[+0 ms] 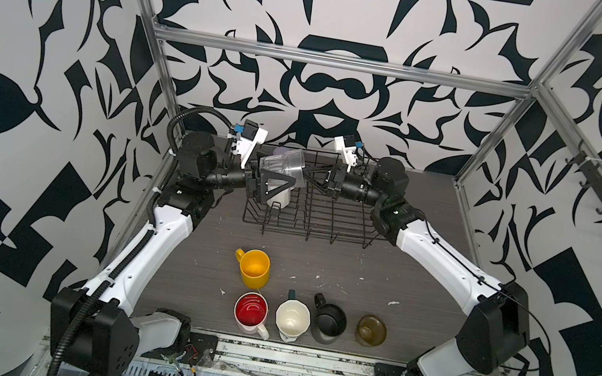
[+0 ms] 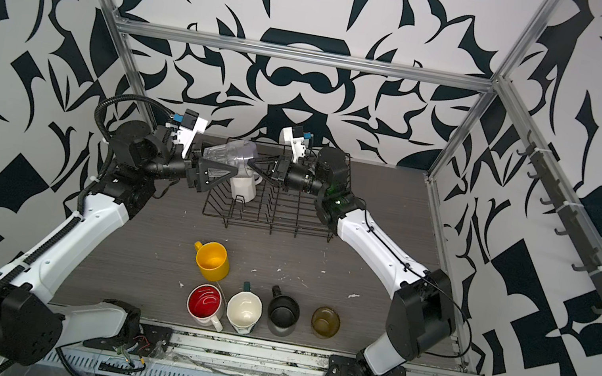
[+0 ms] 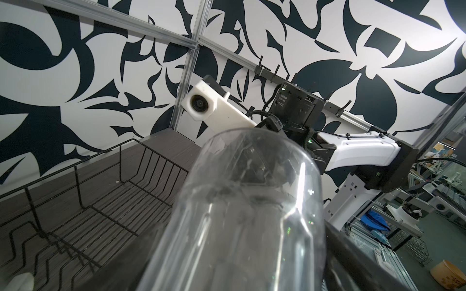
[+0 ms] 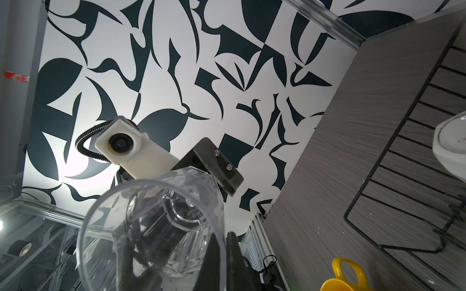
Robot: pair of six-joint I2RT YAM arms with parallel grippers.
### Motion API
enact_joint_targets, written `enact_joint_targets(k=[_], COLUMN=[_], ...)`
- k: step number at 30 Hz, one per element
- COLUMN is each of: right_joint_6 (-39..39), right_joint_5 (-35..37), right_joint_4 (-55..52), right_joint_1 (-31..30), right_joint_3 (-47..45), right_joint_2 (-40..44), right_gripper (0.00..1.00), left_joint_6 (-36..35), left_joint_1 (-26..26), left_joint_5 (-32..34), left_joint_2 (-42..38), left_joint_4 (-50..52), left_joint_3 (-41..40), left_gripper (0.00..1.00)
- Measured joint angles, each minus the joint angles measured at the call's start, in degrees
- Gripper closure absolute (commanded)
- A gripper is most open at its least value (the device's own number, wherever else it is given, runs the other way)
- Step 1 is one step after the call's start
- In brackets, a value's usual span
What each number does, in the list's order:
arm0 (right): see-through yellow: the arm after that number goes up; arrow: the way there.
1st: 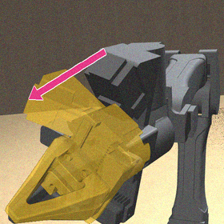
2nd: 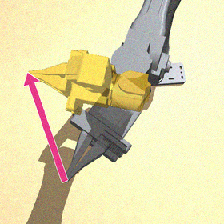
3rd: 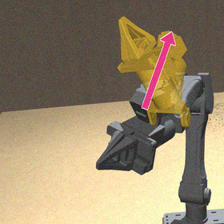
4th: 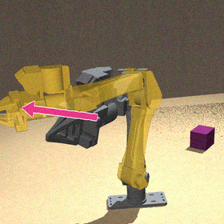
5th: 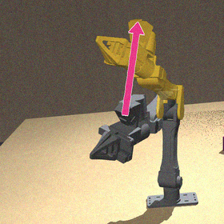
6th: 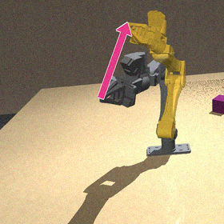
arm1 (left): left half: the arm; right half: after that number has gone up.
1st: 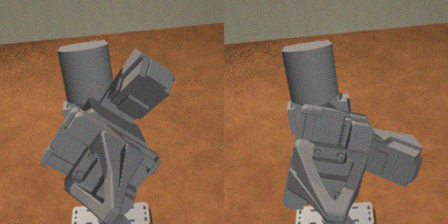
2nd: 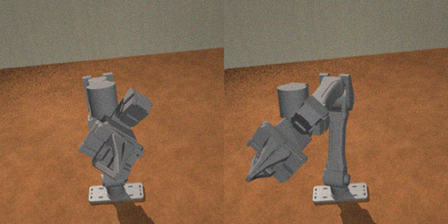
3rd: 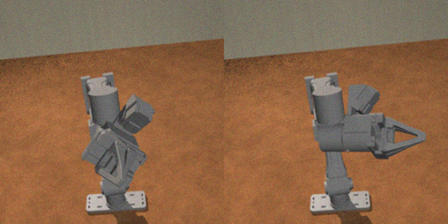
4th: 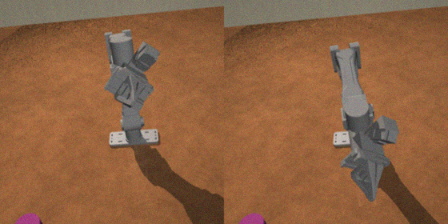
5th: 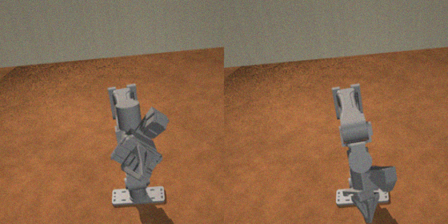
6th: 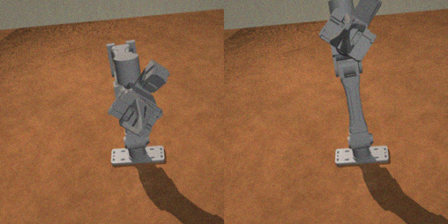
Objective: Load cups into a dish rack
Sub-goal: Place the cup upside down at the dish rack.
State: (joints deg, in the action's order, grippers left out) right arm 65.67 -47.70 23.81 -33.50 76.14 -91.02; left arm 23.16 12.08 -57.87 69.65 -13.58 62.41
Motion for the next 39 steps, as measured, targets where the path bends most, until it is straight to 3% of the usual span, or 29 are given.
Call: enact_joint_targets(k=[7, 14, 33, 35, 39], right_joint_6=[1.8, 3.1, 4.1, 3.0, 0.8], right_joint_5=[0.5, 1.1, 1.0, 1.2, 1.7], right_joint_4=[2.1, 3.3, 4.3, 3.0, 0.3], right_joint_1=[-0.3, -0.7, -0.9, -0.9, -0.9], right_joint_3=[-0.6, -0.8, -0.8, -0.8, -0.8], right_joint_2=[0.0, 0.0, -1.3, -1.2, -0.6], right_gripper=[1.0, 1.0, 1.0, 0.99, 0.85], left_joint_6=[0.5, 1.5, 1.9, 1.3, 0.2], left_joint_1=[0.1, 0.1, -0.1, 0.0, 0.3], left_joint_5=[0.3, 0.0, 0.5, 1.3, 2.4], left_joint_2=[0.0, 0.0, 0.0, -0.3, -0.7], left_joint_4=[-2.0, -4.1, -3.3, -1.9, 0.8], left_joint_3=[0.0, 0.0, 0.0, 0.0, 0.0], left_gripper=[0.06, 0.14, 0.98, 1.0, 1.0])
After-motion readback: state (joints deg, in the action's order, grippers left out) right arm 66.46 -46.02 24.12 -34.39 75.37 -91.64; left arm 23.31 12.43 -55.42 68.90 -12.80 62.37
